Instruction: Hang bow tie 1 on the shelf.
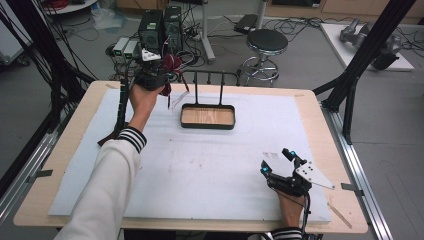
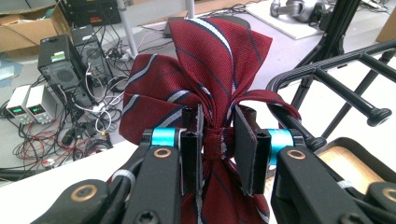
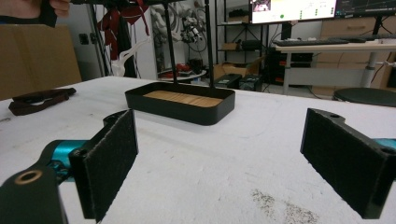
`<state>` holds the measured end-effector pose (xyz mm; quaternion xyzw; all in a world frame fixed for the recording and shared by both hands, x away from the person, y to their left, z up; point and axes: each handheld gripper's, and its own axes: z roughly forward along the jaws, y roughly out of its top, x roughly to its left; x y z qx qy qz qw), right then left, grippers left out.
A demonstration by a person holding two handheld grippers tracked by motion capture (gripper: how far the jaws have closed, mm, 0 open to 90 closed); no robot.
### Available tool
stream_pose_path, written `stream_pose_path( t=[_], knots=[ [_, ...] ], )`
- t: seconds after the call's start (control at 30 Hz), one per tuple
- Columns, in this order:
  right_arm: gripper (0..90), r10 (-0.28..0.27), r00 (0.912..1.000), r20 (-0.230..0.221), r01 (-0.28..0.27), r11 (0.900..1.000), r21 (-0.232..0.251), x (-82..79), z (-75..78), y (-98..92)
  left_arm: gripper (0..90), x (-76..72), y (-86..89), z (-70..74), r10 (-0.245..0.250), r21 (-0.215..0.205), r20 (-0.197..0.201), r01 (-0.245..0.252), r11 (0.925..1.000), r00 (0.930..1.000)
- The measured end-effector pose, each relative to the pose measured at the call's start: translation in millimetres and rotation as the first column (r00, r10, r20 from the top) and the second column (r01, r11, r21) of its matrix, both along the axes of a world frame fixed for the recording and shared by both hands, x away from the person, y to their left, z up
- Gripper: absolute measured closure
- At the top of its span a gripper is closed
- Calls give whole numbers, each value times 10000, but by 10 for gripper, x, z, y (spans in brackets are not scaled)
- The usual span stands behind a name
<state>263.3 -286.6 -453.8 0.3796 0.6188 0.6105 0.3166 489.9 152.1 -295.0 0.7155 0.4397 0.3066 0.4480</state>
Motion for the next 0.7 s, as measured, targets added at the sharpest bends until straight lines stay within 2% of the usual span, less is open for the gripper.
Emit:
stream_pose_path(
  t=[0.07,0.3,0.43,0.53,0.63,0.7],
  knots=[
    [103,1,10000,-16,-1,10000,4,-1,1,-1,723,0,1,0,26,-12,23,-26,10000,10000],
    [103,-1,10000,1,1,10000,-3,0,0,0,542,0,22,-3,161,28,-106,-161,9999,9998],
    [103,-2,10000,5,2,10000,-11,0,0,1,352,3,52,-4,382,156,-147,-380,9992,9992],
    [103,-10,10000,13,10,10000,-34,0,0,1,288,-15,90,1,450,73,88,-450,9990,9989],
    [103,-27,10000,-18,27,10000,0,0,1,1,219,-31,128,5,412,68,131,-413,9991,9991],
    [103,-17,10000,-29,17,10000,4,2,1,2,197,-53,184,-2,182,-49,76,-181,9998,9998]
  ],
)
